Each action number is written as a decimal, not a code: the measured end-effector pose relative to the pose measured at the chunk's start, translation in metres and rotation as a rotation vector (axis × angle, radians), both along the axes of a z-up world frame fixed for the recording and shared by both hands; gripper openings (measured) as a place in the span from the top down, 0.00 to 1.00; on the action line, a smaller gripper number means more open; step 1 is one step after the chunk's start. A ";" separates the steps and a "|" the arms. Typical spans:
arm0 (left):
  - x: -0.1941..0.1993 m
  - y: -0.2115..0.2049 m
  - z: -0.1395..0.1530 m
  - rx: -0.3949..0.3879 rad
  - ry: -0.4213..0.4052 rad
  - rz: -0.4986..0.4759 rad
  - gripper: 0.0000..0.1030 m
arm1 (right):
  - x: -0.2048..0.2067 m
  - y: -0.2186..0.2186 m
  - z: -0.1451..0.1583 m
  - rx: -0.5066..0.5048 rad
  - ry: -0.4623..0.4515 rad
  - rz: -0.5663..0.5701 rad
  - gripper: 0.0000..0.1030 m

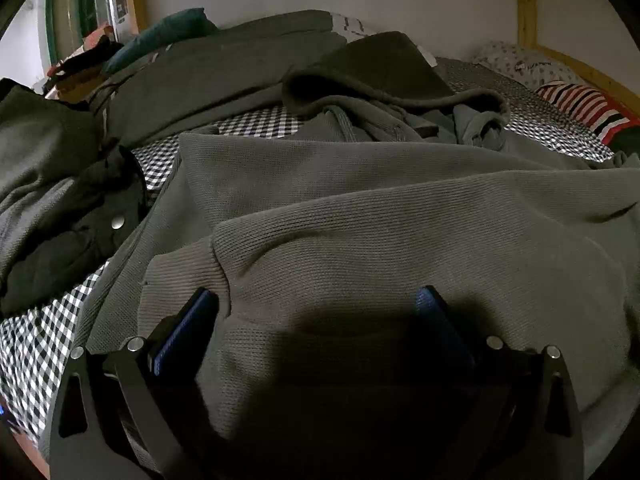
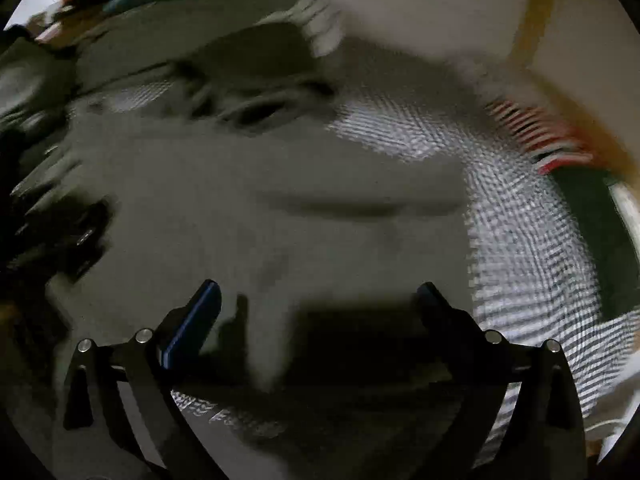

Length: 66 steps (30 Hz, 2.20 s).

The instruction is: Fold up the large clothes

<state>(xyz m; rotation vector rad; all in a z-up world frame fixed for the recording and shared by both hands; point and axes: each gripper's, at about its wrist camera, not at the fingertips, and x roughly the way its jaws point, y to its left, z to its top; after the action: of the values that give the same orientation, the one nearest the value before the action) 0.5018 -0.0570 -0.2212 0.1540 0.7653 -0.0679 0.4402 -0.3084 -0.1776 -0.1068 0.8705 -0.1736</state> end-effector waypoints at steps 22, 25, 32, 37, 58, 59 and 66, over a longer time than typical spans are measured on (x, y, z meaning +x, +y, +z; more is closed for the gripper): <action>0.018 -0.001 0.030 -0.056 0.113 0.094 0.05 | 0.063 -0.103 0.039 0.244 -0.060 -0.157 0.05; 0.017 -0.004 0.004 -0.006 0.073 0.100 0.04 | 0.033 -0.051 0.021 0.107 -0.003 0.002 0.05; 0.010 -0.007 0.000 0.010 0.043 0.096 0.04 | 0.013 -0.010 -0.043 0.000 0.084 0.056 0.04; 0.027 0.001 0.015 -0.032 0.140 0.051 0.04 | 0.012 -0.015 -0.028 0.041 0.108 0.105 0.04; 0.288 -0.027 0.059 0.081 0.085 -0.183 0.04 | 0.275 -0.024 0.001 -0.010 0.023 0.361 0.04; 0.296 -0.029 0.054 0.063 0.109 -0.190 0.04 | 0.284 -0.024 -0.005 -0.007 0.039 0.363 0.04; 0.334 -0.039 0.022 0.024 0.238 -0.218 0.09 | 0.319 -0.014 -0.046 -0.016 0.152 0.373 0.25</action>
<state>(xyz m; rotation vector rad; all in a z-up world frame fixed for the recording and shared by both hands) 0.8356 -0.0960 -0.1989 0.2555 0.9846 -0.2879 0.7597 -0.3220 -0.2238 -0.2971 0.9842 0.1788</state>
